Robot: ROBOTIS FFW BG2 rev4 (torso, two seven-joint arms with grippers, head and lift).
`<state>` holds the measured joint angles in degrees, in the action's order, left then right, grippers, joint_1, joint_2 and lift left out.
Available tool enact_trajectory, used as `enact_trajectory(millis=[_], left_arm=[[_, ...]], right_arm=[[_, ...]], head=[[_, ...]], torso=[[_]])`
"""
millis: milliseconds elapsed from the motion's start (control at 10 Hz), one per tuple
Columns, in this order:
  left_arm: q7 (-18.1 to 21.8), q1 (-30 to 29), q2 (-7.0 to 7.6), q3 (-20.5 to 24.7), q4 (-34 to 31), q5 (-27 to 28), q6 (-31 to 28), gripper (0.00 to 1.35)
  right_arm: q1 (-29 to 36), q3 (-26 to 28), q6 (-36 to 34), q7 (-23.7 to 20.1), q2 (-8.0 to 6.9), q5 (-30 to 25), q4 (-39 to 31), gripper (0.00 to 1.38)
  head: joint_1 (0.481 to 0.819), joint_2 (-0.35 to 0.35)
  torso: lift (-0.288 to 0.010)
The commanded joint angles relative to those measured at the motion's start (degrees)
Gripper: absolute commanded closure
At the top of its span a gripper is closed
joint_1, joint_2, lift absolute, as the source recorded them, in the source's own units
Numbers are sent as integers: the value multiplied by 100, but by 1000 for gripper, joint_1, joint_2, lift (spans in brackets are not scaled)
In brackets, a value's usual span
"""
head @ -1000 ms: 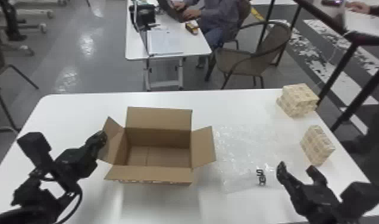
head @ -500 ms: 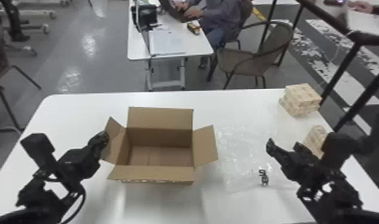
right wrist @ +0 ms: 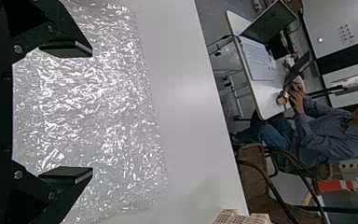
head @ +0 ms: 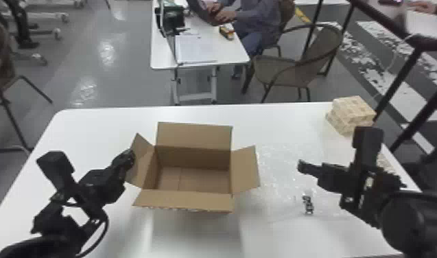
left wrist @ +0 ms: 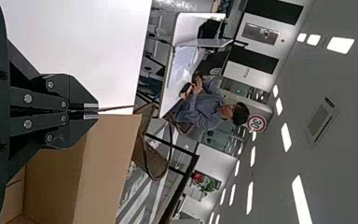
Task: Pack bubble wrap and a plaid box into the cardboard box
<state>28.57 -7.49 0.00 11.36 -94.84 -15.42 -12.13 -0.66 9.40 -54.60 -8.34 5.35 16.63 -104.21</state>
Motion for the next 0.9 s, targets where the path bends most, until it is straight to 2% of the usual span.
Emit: enact_trajectory(millis=[0, 200, 600, 800], left_arm=[[9, 2, -15, -46, 1, -5, -17, 1185], [0, 2, -15, -72, 1, -32, -8, 1185], [0, 2, -15, -160, 1, -67, -8, 1185], [-9, 11, -15, -195, 1, -84, -26, 1185]], right_arm=[[-365, -44, -579, -1, 71, 95, 331, 375], [-743, -96, -877, -1, 62, 25, 868, 381], [-1341, -298, -658, -1, -26, -28, 1993, 444], [-1490, -325, -807, 8, -26, -81, 2107, 489]], head=[[695, -30], [695, -29], [695, -17], [695, -16]], torso=[[-71], [-71], [-71], [-71]])
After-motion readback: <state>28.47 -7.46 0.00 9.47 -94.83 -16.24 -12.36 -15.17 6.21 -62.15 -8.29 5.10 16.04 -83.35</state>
